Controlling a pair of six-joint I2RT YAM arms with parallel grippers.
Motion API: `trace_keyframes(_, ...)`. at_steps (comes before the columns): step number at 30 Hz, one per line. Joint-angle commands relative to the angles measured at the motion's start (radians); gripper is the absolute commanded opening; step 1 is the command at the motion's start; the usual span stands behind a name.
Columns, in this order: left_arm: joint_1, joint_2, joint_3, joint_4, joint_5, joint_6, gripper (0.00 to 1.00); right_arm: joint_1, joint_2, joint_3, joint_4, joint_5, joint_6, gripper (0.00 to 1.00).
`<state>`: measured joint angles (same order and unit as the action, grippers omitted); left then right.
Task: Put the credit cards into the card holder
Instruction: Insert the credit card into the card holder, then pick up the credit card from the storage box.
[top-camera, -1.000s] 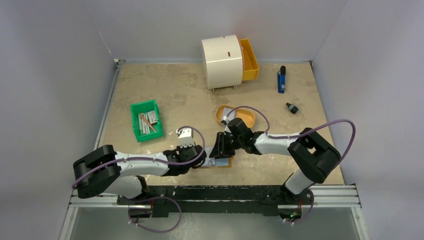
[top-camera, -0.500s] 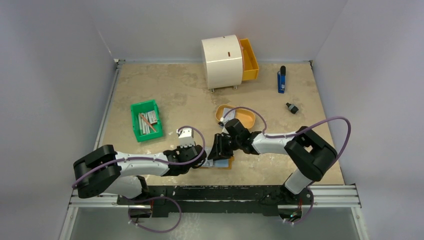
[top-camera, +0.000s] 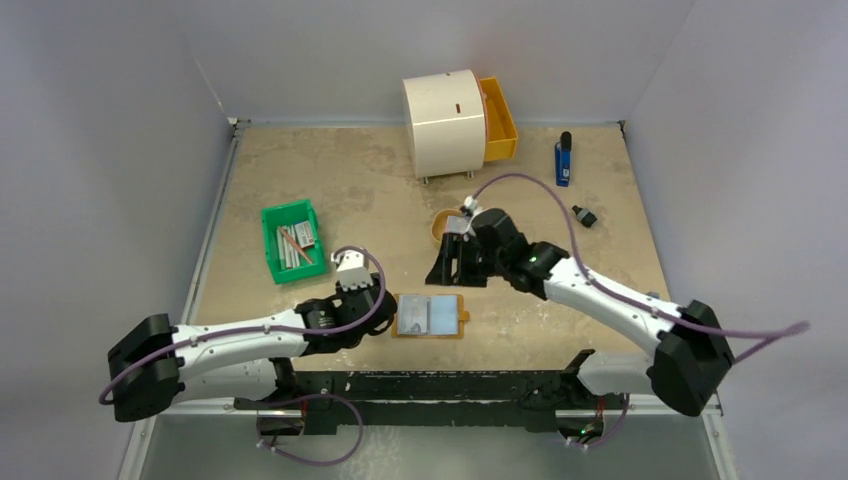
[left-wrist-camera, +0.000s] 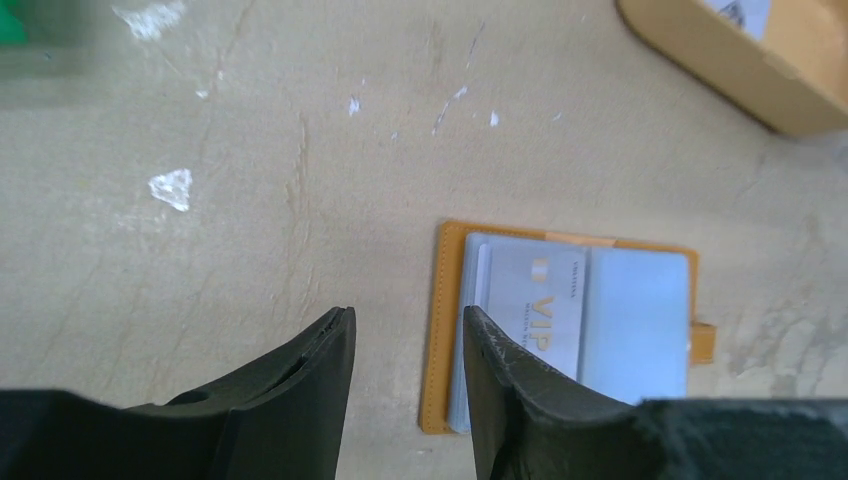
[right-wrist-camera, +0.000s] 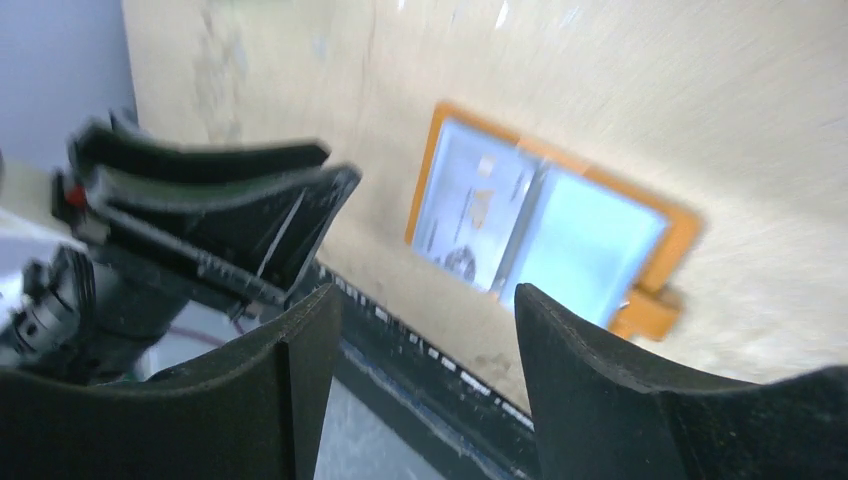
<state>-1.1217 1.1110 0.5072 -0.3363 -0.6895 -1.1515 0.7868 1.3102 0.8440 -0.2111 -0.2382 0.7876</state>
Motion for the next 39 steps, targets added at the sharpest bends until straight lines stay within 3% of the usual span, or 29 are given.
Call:
trace_keyframes(1, 0.000, -0.103, 0.085, -0.108, -0.120, 0.021, 0.44, -0.136, -0.110, 0.063, -0.138, 0.232, -0.073, 0.66)
trace_keyframes(5, 0.000, -0.176, 0.095, -0.106, -0.190, 0.053, 0.44, -0.284, -0.128, 0.008, 0.056, 0.245, -0.072, 0.64)
trace_keyframes(9, 0.000, -0.247, 0.057, -0.024, -0.193, 0.087, 0.46, -0.386, 0.024, 0.061, 0.122, 0.123, -0.050, 0.63)
trace_keyframes(14, 0.000, -0.268, 0.042, 0.003, -0.165, 0.082, 0.48, -0.428, 0.166, 0.061, 0.252, 0.096, -0.007, 0.62)
trace_keyframes(26, 0.000, -0.234, 0.035, 0.027, -0.124, 0.086, 0.48, -0.438, 0.408, 0.177, 0.268, 0.045, -0.041, 0.62)
trace_keyframes(39, 0.000, -0.181, 0.047, 0.028, -0.129, 0.080, 0.47, -0.437, 0.506, 0.206, 0.227, 0.034, -0.068, 0.55)
